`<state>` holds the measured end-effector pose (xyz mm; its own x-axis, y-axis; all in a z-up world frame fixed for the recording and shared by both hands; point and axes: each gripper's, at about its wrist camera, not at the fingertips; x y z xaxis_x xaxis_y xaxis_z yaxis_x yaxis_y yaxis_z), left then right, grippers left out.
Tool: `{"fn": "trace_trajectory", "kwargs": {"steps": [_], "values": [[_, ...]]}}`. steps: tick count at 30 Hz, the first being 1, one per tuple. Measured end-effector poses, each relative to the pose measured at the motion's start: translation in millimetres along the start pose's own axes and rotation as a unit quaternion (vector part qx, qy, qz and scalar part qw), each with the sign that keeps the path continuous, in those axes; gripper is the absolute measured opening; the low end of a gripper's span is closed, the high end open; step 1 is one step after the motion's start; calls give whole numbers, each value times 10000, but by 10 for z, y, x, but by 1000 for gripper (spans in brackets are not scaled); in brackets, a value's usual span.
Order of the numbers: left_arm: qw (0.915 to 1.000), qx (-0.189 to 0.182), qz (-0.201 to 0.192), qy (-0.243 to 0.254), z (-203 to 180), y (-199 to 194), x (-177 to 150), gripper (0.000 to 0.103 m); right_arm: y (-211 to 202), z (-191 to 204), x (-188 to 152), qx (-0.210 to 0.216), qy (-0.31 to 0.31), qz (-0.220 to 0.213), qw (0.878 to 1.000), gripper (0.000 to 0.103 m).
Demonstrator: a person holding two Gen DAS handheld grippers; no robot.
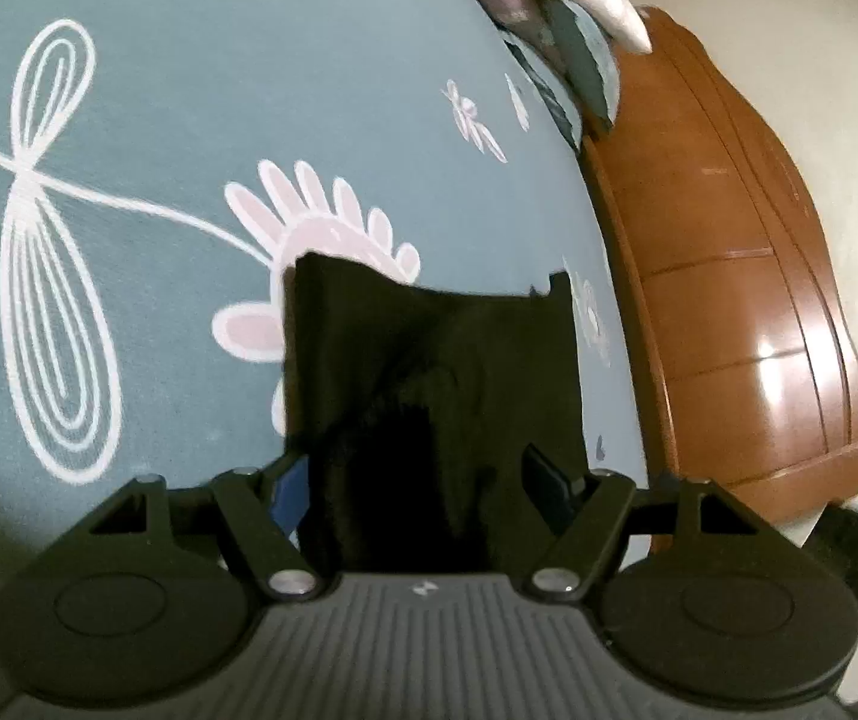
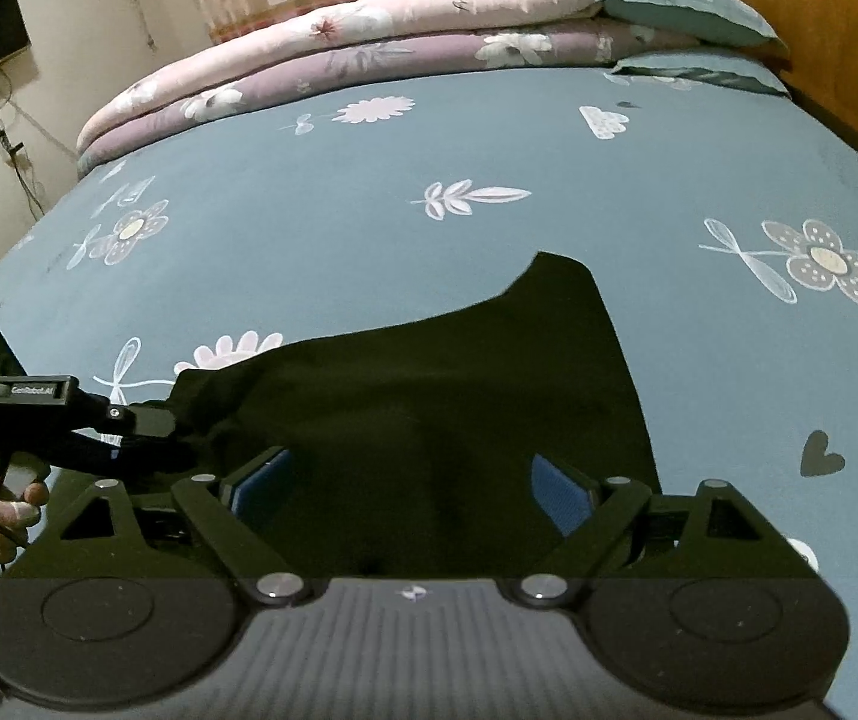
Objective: Fold clothes
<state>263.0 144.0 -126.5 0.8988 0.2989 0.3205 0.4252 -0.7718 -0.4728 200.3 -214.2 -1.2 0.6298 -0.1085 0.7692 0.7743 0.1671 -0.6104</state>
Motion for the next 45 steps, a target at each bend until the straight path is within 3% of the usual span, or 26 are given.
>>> {"fn": "trace_trajectory", "kwargs": {"steps": [3, 7, 16, 24, 28, 34, 40, 45], "values": [[9998, -49, 122, 115, -18, -22, -65, 73, -41, 92, 52, -32, -91, -42, 9999, 90], [9996, -151, 225, -112, 24, 58, 40, 72, -110, 148, 64, -84, -102, -81, 9999, 92], [9996, -55, 282, -71, -39, 138, 90, 72, -161, 36, 113, 14, 66, -150, 9999, 93], [9989, 383, 100, 251, -189, 22, -124, 69, 297, -787, 122, 545, 854, 352, 9942, 94], [9965, 701, -22, 456, -279, 14, -165, 53, 531, -1207, 126, 813, 1252, 610, 9869, 94], [9904, 1183, -211, 686, -420, 20, -228, 54, 986, -1727, 65, 1269, 1631, 1313, 9696, 96], [9852, 1500, -300, 769, -484, 11, -264, 54, 1211, -1799, 131, 2123, 1687, 1461, 9514, 102], [9841, 1569, -233, 802, -493, 7, -256, 55, 1480, -1801, 263, 2578, 1899, 1357, 9376, 103]]}}
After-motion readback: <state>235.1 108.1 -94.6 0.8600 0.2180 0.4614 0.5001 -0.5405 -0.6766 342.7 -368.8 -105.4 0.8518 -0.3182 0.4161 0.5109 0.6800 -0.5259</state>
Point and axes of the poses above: each gripper's, at about its wrist camera, not at the fingertips, and y roughly the way its jaws point, z to its left, x to its top, and after that the axes turned 10 degrees about -z, right-handed
